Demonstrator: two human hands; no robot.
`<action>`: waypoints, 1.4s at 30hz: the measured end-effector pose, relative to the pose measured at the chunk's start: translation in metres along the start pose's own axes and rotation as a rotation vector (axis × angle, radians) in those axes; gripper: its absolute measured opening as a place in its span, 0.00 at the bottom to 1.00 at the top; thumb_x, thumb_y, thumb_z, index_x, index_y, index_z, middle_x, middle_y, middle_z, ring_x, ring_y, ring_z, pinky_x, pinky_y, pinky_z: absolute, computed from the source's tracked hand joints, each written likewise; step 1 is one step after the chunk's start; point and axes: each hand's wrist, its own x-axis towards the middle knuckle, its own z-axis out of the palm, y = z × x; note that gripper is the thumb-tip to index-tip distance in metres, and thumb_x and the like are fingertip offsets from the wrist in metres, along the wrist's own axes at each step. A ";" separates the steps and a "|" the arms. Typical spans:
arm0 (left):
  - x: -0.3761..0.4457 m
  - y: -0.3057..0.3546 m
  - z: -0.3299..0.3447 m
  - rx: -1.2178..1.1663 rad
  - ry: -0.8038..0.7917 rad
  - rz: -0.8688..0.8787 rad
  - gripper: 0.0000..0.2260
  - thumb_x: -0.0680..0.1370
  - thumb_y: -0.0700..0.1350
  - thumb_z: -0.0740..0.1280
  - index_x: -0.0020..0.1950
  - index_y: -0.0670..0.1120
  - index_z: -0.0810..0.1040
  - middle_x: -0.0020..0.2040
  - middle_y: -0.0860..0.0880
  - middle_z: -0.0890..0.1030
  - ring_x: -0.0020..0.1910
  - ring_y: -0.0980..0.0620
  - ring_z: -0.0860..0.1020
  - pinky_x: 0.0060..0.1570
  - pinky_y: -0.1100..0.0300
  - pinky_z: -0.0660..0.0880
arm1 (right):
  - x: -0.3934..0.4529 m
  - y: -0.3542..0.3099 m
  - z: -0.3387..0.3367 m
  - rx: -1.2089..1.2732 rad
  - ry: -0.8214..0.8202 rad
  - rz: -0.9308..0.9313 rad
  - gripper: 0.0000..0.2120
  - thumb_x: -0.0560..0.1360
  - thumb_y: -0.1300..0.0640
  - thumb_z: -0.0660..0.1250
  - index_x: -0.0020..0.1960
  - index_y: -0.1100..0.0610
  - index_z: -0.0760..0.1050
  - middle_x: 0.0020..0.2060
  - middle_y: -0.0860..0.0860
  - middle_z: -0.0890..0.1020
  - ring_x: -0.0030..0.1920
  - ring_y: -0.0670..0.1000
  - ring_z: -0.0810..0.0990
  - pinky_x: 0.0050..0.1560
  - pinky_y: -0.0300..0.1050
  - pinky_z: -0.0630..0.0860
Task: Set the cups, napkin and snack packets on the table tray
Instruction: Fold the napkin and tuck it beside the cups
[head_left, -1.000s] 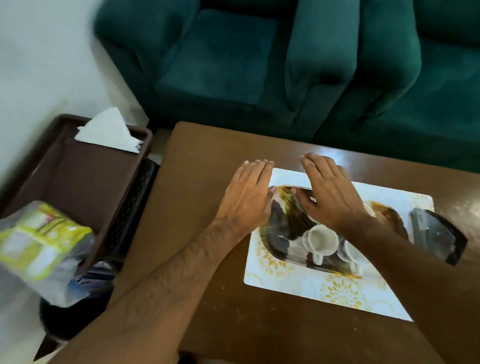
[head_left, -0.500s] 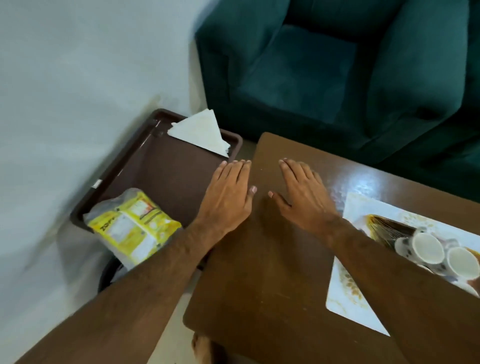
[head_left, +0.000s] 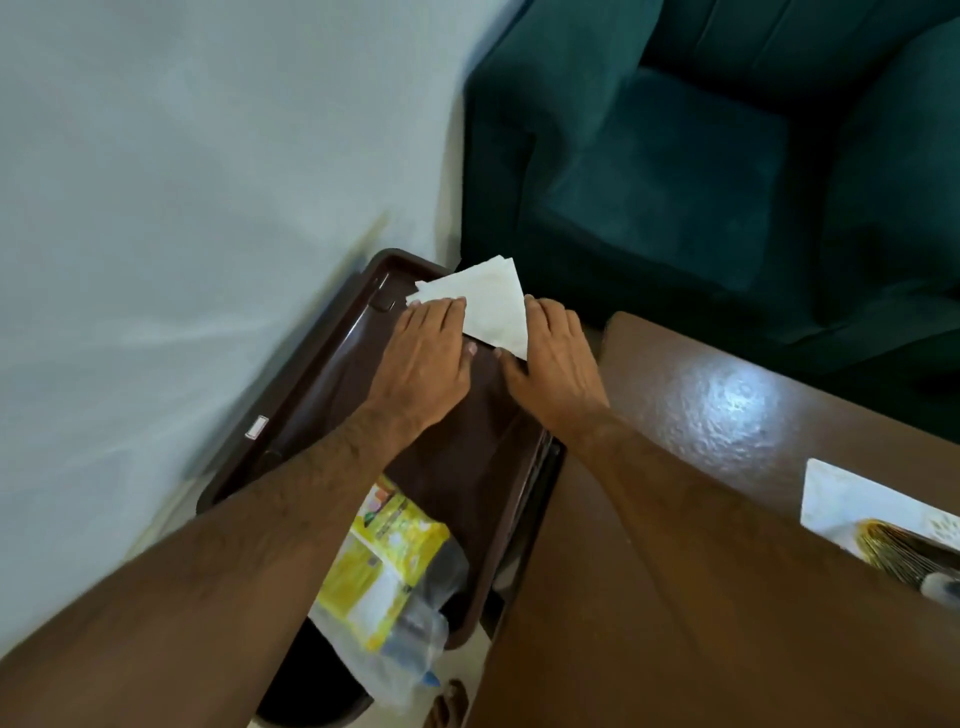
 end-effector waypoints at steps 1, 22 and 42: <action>0.006 -0.005 0.002 0.000 0.000 -0.003 0.24 0.83 0.48 0.62 0.76 0.38 0.67 0.72 0.38 0.75 0.72 0.41 0.72 0.78 0.46 0.61 | 0.006 -0.003 0.004 0.007 0.003 0.018 0.33 0.79 0.45 0.66 0.77 0.60 0.61 0.70 0.56 0.70 0.68 0.56 0.70 0.71 0.55 0.72; 0.071 -0.037 0.022 -0.400 -0.053 -0.194 0.34 0.75 0.46 0.77 0.77 0.44 0.65 0.73 0.44 0.70 0.72 0.43 0.71 0.73 0.39 0.68 | 0.040 -0.017 0.033 0.566 0.101 0.380 0.40 0.75 0.71 0.70 0.80 0.53 0.58 0.69 0.54 0.76 0.69 0.54 0.75 0.70 0.52 0.76; 0.001 -0.076 0.015 -0.570 -0.092 0.033 0.23 0.70 0.44 0.80 0.62 0.44 0.77 0.55 0.49 0.82 0.55 0.50 0.81 0.52 0.57 0.78 | -0.007 -0.028 0.053 0.354 -0.112 0.122 0.25 0.76 0.58 0.73 0.70 0.54 0.70 0.62 0.55 0.78 0.63 0.54 0.75 0.66 0.51 0.75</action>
